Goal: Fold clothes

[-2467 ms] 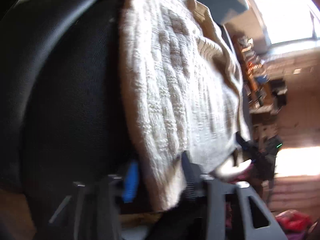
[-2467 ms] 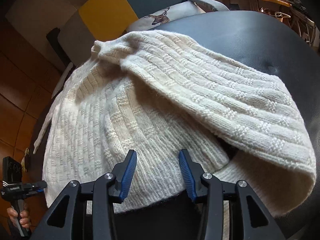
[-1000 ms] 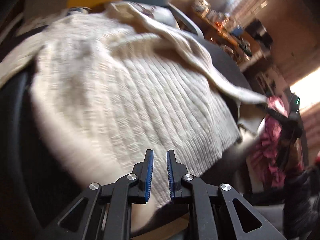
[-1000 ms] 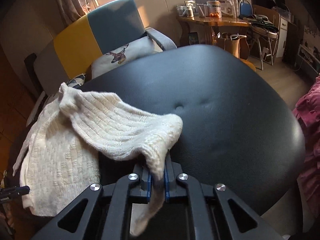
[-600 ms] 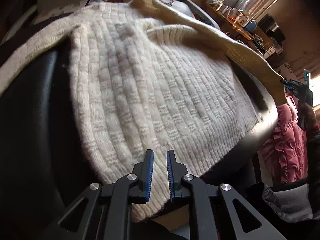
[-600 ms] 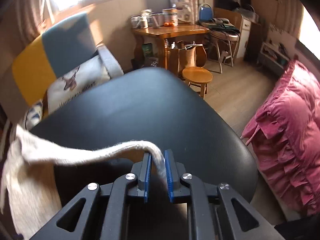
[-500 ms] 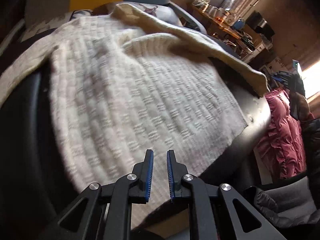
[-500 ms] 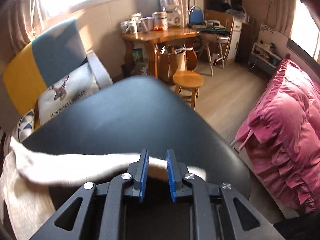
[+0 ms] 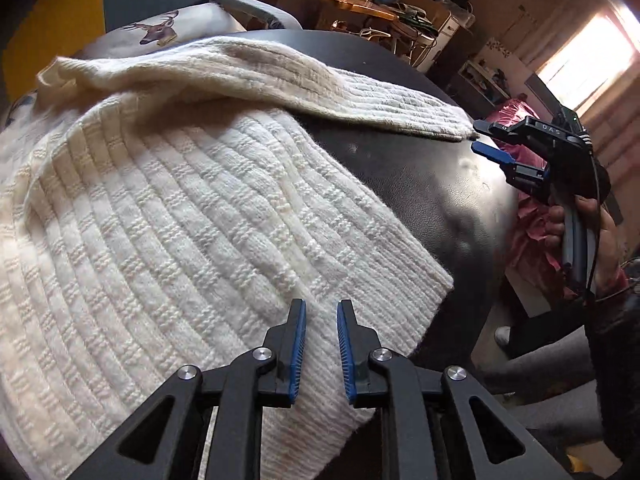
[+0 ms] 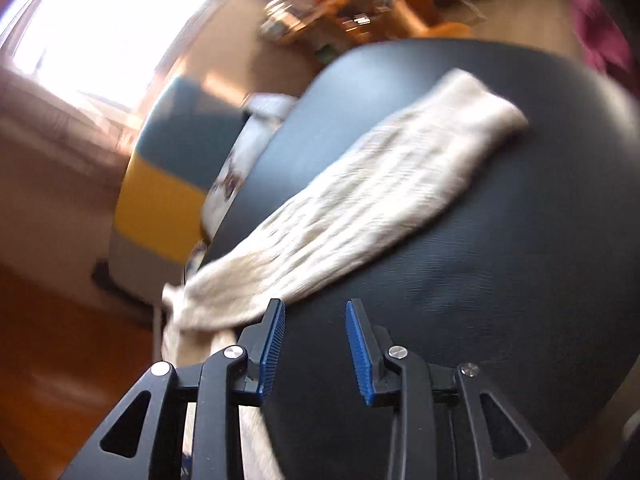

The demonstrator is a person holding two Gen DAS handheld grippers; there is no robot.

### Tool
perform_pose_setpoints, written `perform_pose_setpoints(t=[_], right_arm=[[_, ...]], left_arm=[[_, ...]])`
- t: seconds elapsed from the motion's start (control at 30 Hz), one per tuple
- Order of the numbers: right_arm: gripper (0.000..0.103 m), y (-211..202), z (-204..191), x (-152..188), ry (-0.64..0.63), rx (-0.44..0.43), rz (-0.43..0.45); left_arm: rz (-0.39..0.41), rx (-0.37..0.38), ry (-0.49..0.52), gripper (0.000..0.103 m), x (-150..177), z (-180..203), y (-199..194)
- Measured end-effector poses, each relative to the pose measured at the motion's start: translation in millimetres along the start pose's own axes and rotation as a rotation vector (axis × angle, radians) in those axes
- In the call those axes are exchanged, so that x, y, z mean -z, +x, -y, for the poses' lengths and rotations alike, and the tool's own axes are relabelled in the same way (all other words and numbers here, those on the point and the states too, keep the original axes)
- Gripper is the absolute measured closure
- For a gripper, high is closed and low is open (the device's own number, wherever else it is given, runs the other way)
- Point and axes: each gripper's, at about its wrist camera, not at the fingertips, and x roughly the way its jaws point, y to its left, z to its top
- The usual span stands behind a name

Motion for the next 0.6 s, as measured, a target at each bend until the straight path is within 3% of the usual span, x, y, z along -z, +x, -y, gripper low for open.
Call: perform_pose_setpoints(t=[0.17,0.33,0.37,0.47,0.6], right_arm=[[0.070,12.8,26.9,-10.9,0.116,0.005,0.123],[0.070,37.6,7.3,-23.9,0.075,0.049,0.147],[0.071,41.3,4.0,-25.3,0.060,0.063,0.141],[0.091,50.6,-5.1,-29.2,0.004,0.114,0.109],[0.094,33.3,-32.0,-29.0,-0.106,0.087,0.118]], left_arm=[[0.002,0.026,-0.009,0.086,0.7,-4.7,7.4],[0.014,0.053,-0.030,0.086,3.7,-8.8,9.8],[0.017,0.053,-0.025,0.086,4.5,-8.5,10.0],[0.023,0.032,0.013,0.086,10.8,-0.8,9.3],[0.017,0.047,0.046,0.086,25.4,3.4,4.5]])
